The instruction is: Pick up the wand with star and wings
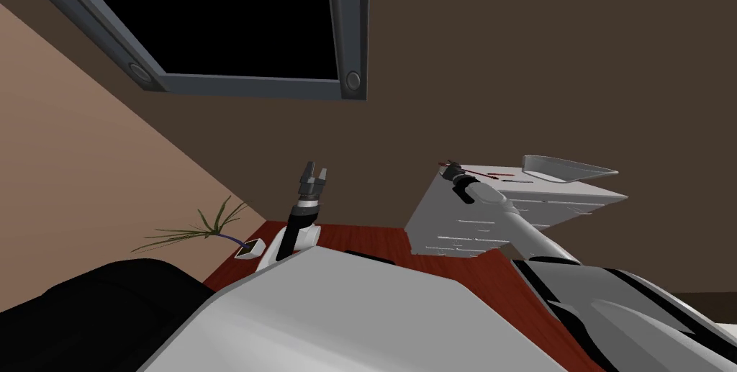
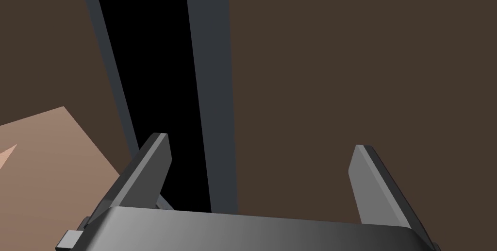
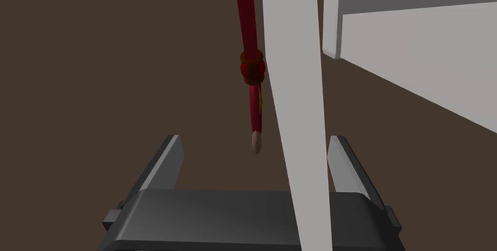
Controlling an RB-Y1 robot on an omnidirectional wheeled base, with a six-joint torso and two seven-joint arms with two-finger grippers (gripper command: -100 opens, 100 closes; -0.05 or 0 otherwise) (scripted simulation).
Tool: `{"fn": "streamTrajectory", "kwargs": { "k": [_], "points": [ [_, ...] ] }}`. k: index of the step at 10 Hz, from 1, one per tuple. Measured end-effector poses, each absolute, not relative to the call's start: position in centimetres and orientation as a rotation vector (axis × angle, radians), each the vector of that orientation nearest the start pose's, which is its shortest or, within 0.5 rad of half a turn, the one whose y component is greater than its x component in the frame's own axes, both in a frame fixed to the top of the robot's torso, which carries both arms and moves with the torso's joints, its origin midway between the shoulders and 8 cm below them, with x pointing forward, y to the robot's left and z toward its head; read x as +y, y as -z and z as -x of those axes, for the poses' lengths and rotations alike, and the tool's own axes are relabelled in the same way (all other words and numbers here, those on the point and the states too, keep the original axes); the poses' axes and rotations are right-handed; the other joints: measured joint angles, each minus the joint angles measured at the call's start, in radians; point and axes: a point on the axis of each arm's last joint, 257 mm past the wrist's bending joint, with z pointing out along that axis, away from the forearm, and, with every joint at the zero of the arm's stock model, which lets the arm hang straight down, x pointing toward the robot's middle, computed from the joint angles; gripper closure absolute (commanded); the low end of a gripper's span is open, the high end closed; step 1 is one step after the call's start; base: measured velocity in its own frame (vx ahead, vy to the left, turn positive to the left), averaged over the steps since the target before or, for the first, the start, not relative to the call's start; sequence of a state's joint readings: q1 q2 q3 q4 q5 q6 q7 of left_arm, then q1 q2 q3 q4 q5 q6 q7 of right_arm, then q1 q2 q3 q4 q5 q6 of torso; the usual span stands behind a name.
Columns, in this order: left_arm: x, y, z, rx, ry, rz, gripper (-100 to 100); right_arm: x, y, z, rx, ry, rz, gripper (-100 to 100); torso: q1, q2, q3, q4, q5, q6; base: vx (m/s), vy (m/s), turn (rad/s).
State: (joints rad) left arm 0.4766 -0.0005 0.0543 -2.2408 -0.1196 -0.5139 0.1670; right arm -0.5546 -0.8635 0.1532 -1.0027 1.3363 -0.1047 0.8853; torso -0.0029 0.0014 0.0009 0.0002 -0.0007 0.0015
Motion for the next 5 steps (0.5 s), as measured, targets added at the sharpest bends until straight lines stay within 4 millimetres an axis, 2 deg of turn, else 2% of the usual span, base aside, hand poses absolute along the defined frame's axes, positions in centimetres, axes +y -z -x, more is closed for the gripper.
{"fn": "streamTrajectory", "kwargs": {
  "k": [1, 2, 3, 5],
  "points": [
    [28.2, -1.65, -35.08, 0.644, 1.335, 0.648, 0, -48.64, 6.92, -66.07, 1.298, 1.203, 1.149, -100, 0.001, 0.0, 0.0, 0.0, 0.0, 0.0, 0.11, 0.028, 0.056],
    [28.2, -1.65, -35.08, 0.644, 1.335, 0.648, 0, -49.04, 6.69, -65.98, 1.3, 1.208, 1.152, -100, 0.003, -0.005, -0.003, -0.001, 0.001, 0.0, 0.071, 0.016, 0.012],
    [28.2, -1.65, -35.08, 0.644, 1.335, 0.648, 0, -49.08, 6.64, -65.98, 1.301, 1.207, 1.15, 100, 0.002, -0.005, -0.003, -0.001, 0.001, 0.0, 0.008, 0.002, -0.001],
    [28.2, -1.65, -35.08, 0.644, 1.335, 0.648, 0, -49.06, 6.76, -65.97, 1.303, 1.205, 1.15, 100, 0.002, -0.001, 0.0, 0.0, 0.001, 0.0, 0.001, 0.002, -0.008]
  ]
}}
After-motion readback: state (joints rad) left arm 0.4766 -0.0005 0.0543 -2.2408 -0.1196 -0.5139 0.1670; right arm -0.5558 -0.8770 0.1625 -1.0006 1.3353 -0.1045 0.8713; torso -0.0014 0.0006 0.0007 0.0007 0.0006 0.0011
